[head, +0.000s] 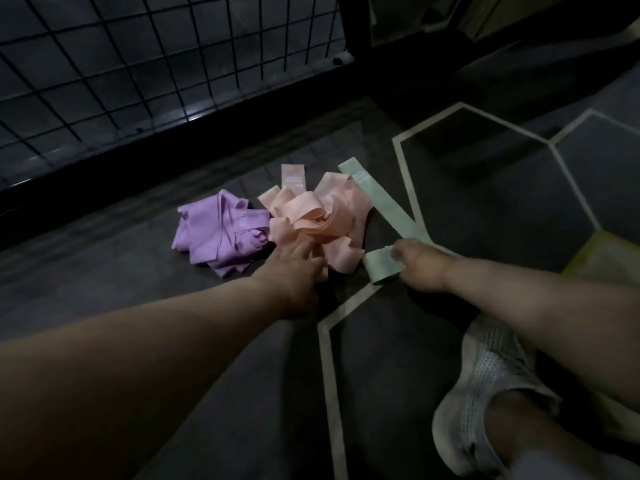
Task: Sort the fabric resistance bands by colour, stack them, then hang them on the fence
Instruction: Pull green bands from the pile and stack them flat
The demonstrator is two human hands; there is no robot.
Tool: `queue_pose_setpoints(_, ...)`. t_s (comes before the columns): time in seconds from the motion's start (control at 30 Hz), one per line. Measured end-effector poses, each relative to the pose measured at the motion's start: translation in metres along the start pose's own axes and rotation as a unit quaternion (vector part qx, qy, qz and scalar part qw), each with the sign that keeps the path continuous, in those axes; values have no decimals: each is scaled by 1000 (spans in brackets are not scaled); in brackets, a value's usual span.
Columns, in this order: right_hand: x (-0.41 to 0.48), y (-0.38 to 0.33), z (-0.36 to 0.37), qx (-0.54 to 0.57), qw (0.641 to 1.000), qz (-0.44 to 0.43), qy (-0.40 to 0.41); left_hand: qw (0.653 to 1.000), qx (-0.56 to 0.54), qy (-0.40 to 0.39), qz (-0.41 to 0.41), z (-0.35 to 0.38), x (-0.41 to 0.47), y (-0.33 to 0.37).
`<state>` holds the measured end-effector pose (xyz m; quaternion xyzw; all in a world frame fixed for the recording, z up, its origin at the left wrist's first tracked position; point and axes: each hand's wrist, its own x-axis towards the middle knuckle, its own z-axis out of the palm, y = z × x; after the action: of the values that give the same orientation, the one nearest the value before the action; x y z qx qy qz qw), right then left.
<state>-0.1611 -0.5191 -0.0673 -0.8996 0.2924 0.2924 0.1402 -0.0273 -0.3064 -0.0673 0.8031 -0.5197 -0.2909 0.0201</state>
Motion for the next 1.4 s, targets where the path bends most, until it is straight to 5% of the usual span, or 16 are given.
queue_pose_setpoints(0.23,3,-12,8,-192,979,-72,-18,998,-57,27,1,0,-6,5)
queue_pose_setpoints(0.33,-2,-30,6,-308,946,-94,37,997,-74,28,15,-4,-9,10)
queue_pose_setpoints(0.43,-11,-44,8,-287,950,-116,47,993,-113,24,14,-7,-14,14)
queue_pose_setpoints(0.5,-18,-52,4,-173,979,-110,7,981,-191,0,-20,-5,-16,15)
queue_pose_setpoints(0.6,-25,-65,-11,27,994,-86,-68,930,-360,-29,-68,-2,-19,15)
queue_pose_setpoints(0.67,-24,-70,-26,138,978,-71,-142,866,-491,-43,-82,-4,-23,16)
queue_pose_setpoints(0.73,-24,-73,-40,260,942,-56,-205,798,-596,-56,-70,-8,-28,13)
queue_pose_setpoints(0.87,-20,-77,-49,435,877,-50,-199,632,-767,-78,-79,-16,-32,4)
queue_pose_setpoints(0.93,-17,-79,-50,510,835,-45,-202,585,-801,-49,-119,-20,-29,0)
queue_pose_setpoints(1.0,-19,-80,-54,529,818,-43,-220,562,-814,-7,-146,-24,-26,-6)
queue_pose_setpoints(1.13,-20,-74,-60,429,864,-34,-260,525,-833,38,-168,-36,-27,-25)
queue_pose_setpoints(1.4,-19,-73,-61,534,822,-53,-190,503,-838,77,-196,-43,-34,-55)
